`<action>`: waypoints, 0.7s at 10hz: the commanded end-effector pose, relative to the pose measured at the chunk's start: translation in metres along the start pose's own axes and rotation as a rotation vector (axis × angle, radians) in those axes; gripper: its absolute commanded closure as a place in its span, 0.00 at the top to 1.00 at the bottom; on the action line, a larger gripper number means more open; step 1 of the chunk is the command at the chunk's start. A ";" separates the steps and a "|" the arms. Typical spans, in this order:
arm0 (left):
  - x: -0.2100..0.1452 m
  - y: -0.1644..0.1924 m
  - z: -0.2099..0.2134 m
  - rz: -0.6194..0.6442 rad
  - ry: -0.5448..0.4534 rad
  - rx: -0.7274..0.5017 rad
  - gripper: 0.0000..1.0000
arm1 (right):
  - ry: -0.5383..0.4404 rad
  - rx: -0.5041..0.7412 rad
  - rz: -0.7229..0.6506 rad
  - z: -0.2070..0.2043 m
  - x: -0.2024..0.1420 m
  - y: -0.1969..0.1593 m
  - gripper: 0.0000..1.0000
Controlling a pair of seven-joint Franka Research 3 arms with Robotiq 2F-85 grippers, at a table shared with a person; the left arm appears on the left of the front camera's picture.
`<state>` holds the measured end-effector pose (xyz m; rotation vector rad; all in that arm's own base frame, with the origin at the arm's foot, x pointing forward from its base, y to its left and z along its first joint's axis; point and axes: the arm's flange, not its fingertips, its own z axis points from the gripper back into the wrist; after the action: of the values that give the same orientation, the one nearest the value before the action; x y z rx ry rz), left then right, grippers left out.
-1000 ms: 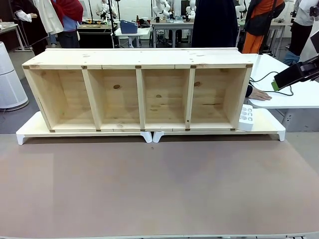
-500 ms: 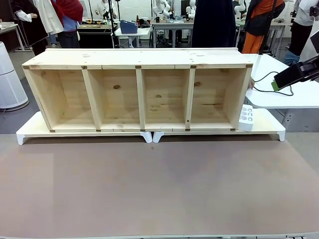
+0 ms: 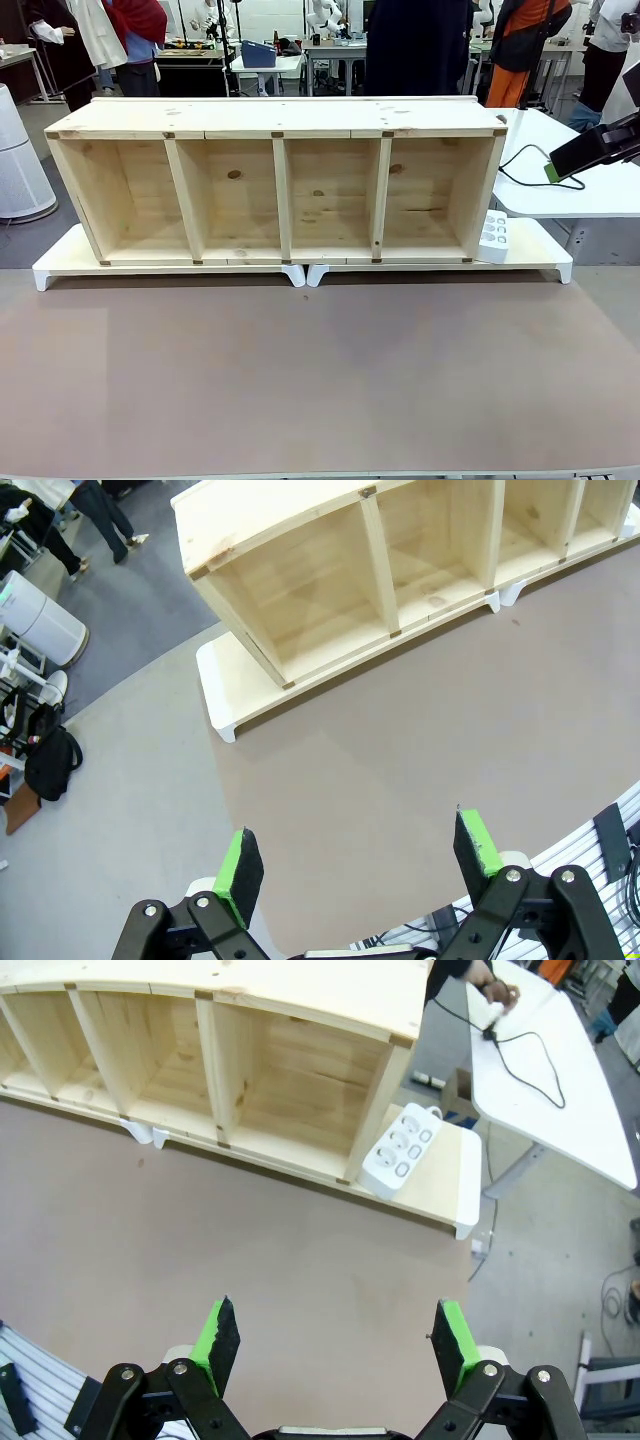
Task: Perform cable management.
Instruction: When the cord part of the Power Cable appears at the lower middle area of the table and stops, grasp the cord part of the Power Cable.
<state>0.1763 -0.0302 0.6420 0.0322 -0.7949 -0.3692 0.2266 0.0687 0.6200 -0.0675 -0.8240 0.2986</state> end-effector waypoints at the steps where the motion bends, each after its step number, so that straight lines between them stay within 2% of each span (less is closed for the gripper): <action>1: 0.000 -0.001 0.000 -0.005 0.002 -0.002 1.00 | -0.004 -0.001 0.001 0.000 0.001 0.001 1.00; 7: 0.000 -0.001 0.000 -0.005 0.002 -0.002 1.00 | -0.004 -0.001 0.001 0.000 0.001 0.001 1.00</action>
<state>0.1763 -0.0302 0.6420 0.0322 -0.7949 -0.3692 0.2266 0.0687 0.6200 -0.0675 -0.8240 0.2986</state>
